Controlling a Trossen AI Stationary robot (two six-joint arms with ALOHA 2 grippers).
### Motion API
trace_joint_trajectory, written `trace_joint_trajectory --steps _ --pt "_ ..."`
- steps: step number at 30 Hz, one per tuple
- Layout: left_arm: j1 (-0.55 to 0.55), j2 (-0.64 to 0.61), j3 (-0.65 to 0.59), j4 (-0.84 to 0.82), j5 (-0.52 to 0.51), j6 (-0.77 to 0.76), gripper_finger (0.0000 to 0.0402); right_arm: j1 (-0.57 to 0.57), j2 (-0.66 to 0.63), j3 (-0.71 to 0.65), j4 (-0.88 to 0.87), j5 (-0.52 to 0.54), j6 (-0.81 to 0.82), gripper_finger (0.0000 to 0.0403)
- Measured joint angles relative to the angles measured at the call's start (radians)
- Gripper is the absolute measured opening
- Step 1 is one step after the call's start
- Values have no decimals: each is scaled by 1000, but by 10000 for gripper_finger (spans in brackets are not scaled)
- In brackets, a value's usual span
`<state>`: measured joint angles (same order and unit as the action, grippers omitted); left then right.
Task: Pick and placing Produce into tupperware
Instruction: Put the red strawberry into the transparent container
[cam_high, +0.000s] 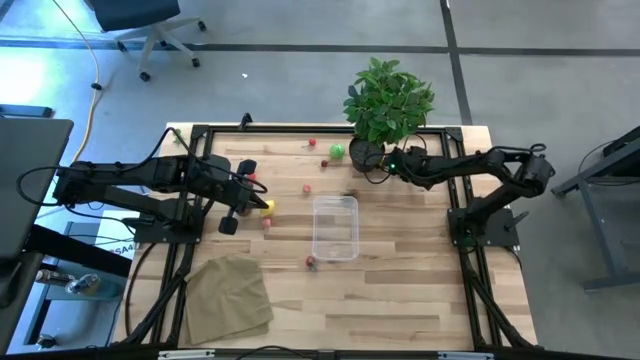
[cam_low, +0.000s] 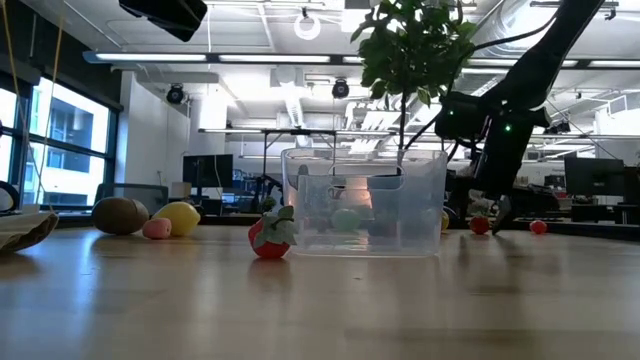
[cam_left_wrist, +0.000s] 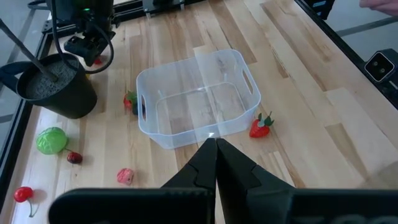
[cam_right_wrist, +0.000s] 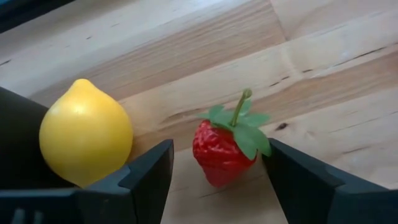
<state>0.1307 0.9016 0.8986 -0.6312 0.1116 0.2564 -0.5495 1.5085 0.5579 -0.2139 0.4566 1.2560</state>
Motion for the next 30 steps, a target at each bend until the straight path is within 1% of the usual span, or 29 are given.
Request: trace_joint_trajectory --steps 5,13,23,30 --pt "0 0 0 0 0 0 1 -1 1 0 -3 6 0 236" --pt "0 0 0 0 0 0 1 -2 2 -2 -14 7 0 185" --pt "0 0 0 0 0 0 1 -3 2 -2 -34 3 -5 144" --pt "0 0 0 0 0 0 1 1 2 -3 -35 0 -33 135"
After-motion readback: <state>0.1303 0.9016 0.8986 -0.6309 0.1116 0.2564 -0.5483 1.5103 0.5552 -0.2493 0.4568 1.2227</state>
